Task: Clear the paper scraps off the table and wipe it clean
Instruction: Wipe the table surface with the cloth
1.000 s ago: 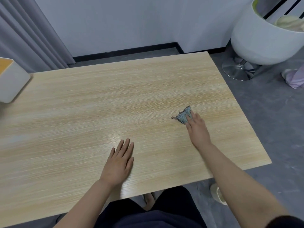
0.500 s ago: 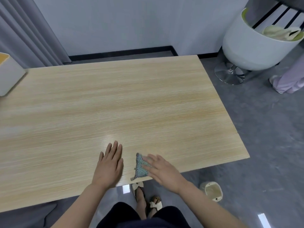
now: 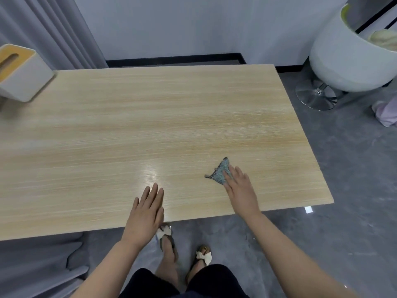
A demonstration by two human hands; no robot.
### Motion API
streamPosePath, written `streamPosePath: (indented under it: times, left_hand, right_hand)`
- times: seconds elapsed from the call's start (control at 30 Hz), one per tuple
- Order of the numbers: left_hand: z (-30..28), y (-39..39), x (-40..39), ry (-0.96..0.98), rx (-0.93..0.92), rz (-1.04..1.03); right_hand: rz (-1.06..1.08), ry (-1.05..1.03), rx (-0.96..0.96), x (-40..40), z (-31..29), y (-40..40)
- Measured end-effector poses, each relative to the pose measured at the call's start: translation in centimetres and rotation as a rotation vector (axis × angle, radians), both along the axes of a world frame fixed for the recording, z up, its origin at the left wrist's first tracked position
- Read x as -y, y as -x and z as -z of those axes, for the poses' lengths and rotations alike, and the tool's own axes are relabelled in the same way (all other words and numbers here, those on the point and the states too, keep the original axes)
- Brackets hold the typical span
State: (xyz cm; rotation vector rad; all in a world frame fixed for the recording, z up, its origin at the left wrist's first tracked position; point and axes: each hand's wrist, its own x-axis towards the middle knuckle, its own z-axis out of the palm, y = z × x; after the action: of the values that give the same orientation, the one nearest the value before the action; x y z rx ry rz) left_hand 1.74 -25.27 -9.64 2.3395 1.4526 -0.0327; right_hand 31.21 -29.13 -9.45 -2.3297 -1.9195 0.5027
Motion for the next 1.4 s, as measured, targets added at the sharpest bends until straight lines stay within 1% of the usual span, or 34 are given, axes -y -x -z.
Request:
streamPosePath:
  times: [0.13, 0.2, 0.27, 0.33, 0.37, 0.47, 0.6, 0.67, 0.73, 0.8, 0.93, 1.03, 1.1, 1.13, 1.17, 1.2, 1.27, 1.33, 1.4]
  left_hand:
    - [0.4, 0.1, 0.1, 0.007, 0.001, 0.000]
    - [0.6, 0.3, 0.1, 0.013, 0.008, 0.005]
    - [0.7, 0.4, 0.0, 0.027, 0.021, 0.011]
    - [0.5, 0.4, -0.1, 0.045, 0.034, 0.020]
    - [0.4, 0.5, -0.1, 0.055, 0.037, 0.025]
    - [0.2, 0.6, -0.3, 0.069, 0.033, 0.038]
    - [-0.1, 0.7, -0.3, 0.082, 0.020, 0.045]
    - [-0.1, 0.8, -0.5, 0.092, 0.023, 0.049]
    - [-0.1, 1.2, -0.7, 0.107, 0.047, 0.060]
    - [-0.1, 1.7, -0.9, 0.117, 0.051, 0.086]
    - [-0.3, 2.2, -1.0, 0.125, 0.083, 0.092]
    - [-0.5, 4.0, -1.3, 0.098, 0.017, 0.030]
    - [-0.4, 5.5, -1.9, 0.073, -0.056, 0.027]
    - [-0.4, 6.0, -2.3, 0.052, -0.073, 0.048]
    - [-0.3, 6.4, -2.7, 0.033, -0.068, 0.054]
    - [-0.3, 6.8, -3.1, 0.022, -0.060, 0.038]
    - [-0.3, 7.4, -3.9, 0.023, -0.068, -0.011]
    - [-0.3, 8.1, -4.3, 0.043, -0.070, -0.009]
    - [-0.4, 8.6, -4.5, 0.070, -0.067, 0.021]
  right_hand:
    - [-0.202, -0.010, 0.003, 2.4, 0.1, 5.5]
    - [-0.340, -0.003, -0.013, 3.1, 0.2, 6.8]
    - [-0.454, 0.007, -0.024, 3.0, 0.5, 5.9]
    - [-0.469, 0.026, 0.008, 2.1, 0.4, 3.8]
    - [-0.411, 0.013, 0.024, 1.5, 0.1, 2.7]
    - [-0.131, 0.004, 0.067, 0.5, -0.7, -0.5]
    - [0.203, -0.034, -0.008, 1.1, -0.2, -1.5]
    - [0.292, -0.011, 0.006, 1.2, 0.3, -0.1]
    - [0.297, -0.021, 0.058, 1.5, 0.6, 2.2]
    - [0.220, -0.051, 0.084, 1.9, 0.9, 4.6]
    - [-0.019, -0.015, 0.072, 2.0, 0.5, 8.9]
    - [-0.267, 0.013, 0.037, 1.5, 0.5, 10.6]
    - [-0.407, 0.032, 0.032, 0.8, 0.5, 9.5]
    - [-0.443, 0.023, 0.032, 0.3, 0.4, 8.5]
    - [-0.427, 0.000, 0.040, -0.2, 0.4, 7.3]
    - [-0.357, -0.013, 0.051, -0.7, 0.2, 6.2]
    - [-0.129, -0.006, 0.081, -1.4, -0.2, 4.2]
    - [0.101, -0.011, 0.066, -1.6, -0.3, 3.3]
    - [0.233, -0.013, 0.024, -1.5, -0.2, 3.6]
